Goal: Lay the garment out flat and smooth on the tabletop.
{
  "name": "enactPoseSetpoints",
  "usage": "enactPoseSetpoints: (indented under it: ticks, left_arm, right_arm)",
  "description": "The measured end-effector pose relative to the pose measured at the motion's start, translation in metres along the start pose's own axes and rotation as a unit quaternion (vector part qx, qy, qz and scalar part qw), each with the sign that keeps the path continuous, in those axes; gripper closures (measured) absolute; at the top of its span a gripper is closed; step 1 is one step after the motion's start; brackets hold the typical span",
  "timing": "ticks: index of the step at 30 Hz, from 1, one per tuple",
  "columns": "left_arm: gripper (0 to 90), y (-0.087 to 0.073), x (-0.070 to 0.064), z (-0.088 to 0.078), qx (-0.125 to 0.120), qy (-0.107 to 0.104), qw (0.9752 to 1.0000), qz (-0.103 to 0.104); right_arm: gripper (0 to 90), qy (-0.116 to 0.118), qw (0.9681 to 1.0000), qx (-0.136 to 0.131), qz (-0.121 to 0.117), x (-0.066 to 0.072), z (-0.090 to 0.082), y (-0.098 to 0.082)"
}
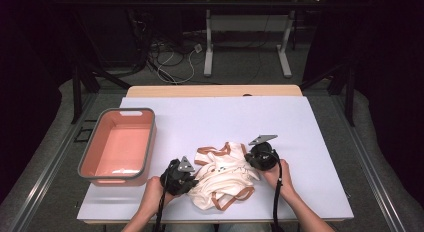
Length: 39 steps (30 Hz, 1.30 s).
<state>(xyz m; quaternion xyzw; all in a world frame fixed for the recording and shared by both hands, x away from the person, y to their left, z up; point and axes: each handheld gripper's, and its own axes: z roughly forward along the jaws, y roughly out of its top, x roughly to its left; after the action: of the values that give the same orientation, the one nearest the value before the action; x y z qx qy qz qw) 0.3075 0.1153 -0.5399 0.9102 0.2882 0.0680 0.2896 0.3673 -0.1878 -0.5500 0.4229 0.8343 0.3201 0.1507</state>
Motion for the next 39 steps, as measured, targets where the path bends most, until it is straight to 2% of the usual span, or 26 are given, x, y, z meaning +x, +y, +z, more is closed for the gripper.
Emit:
enactPoseSetpoints:
  ticks: [2,4,6,7,8,12,14,16,17,18,20,24,27,29,31,32,33,37,39]
  left_arm:
    - [81.1,-0.001,0.001,-0.002,-0.002,-0.002,1.0000,-0.007]
    - [78.9,-0.001,0.001,-0.003,0.003,-0.003,1.0000,-0.005]
    - [73.6,0.000,-0.001,-0.003,-0.001,0.002,1.0000,-0.006]
    - [69.8,0.002,-0.001,-0.005,-0.001,0.007,0.9999,-0.009]
    - [64.2,0.003,-0.001,-0.006,-0.002,0.009,0.9999,-0.007]
    - [57.3,0.008,0.001,-0.013,-0.018,0.020,0.9995,-0.014]
    - [54.2,0.010,0.002,-0.016,-0.030,0.032,0.9988,-0.021]
    - [52.4,0.013,0.004,-0.018,-0.043,0.039,0.9978,-0.032]
    - [51.7,0.015,0.005,-0.019,-0.045,0.037,0.9977,-0.035]
    - [50.8,0.016,0.006,-0.020,-0.051,0.041,0.9971,-0.038]
    - [49.3,0.018,0.008,-0.021,-0.060,0.050,0.9960,-0.043]
    - [48.3,0.025,0.016,-0.016,-0.069,0.070,0.9931,-0.063]
    - [48.6,0.032,0.024,-0.006,-0.063,0.083,0.9918,-0.075]
    - [48.7,0.037,0.030,0.005,-0.049,0.089,0.9916,-0.080]
    - [48.5,0.041,0.038,0.014,-0.034,0.082,0.9913,-0.097]
    - [48.5,0.043,0.042,0.018,-0.025,0.081,0.9917,-0.097]
    - [48.1,0.045,0.044,0.023,-0.026,0.083,0.9907,-0.105]
    - [47.8,0.047,0.048,0.036,-0.007,0.080,0.9908,-0.109]
    - [47.9,0.048,0.047,0.039,-0.009,0.079,0.9904,-0.113]
  right_arm:
    - [85.2,-0.001,1.0000,0.003,-0.003,-0.001,-0.002,-0.002]
    - [81.6,0.002,1.0000,0.004,-0.001,0.000,-0.002,-0.002]
    - [78.2,-0.001,1.0000,-0.002,-0.005,-0.001,-0.003,-0.002]
    - [76.3,0.000,1.0000,0.005,-0.004,-0.001,-0.005,-0.002]
    - [73.7,-0.003,1.0000,-0.005,-0.002,-0.001,-0.005,-0.002]
    - [69.6,0.001,1.0000,-0.008,0.001,-0.005,-0.007,-0.002]
    - [68.7,0.002,0.9999,-0.017,0.003,-0.006,-0.007,-0.003]
    - [68.1,-0.002,0.9999,-0.012,-0.005,-0.008,-0.009,-0.002]
    - [67.9,-0.004,1.0000,-0.003,0.002,-0.007,-0.011,-0.002]
    - [67.4,-0.005,0.9999,-0.011,-0.009,-0.007,-0.011,-0.002]
    - [66.2,-0.005,0.9999,-0.010,-0.012,-0.007,-0.012,-0.002]
    - [64.3,0.002,0.9999,-0.012,-0.003,-0.007,-0.011,-0.003]
    - [63.8,0.002,0.9999,-0.014,-0.006,-0.006,-0.012,-0.003]
    - [63.7,0.004,0.9999,-0.015,-0.006,-0.005,-0.013,-0.002]
    - [63.3,0.005,0.9999,-0.012,-0.002,-0.005,-0.013,-0.003]
    - [63.1,0.005,0.9999,-0.012,-0.002,-0.005,-0.013,-0.003]
    - [63.1,0.006,0.9999,-0.012,-0.004,-0.006,-0.013,-0.003]
    - [62.6,0.005,0.9999,-0.015,0.000,-0.006,-0.012,-0.004]
    - [62.5,0.004,0.9999,-0.015,0.000,-0.006,-0.012,-0.004]
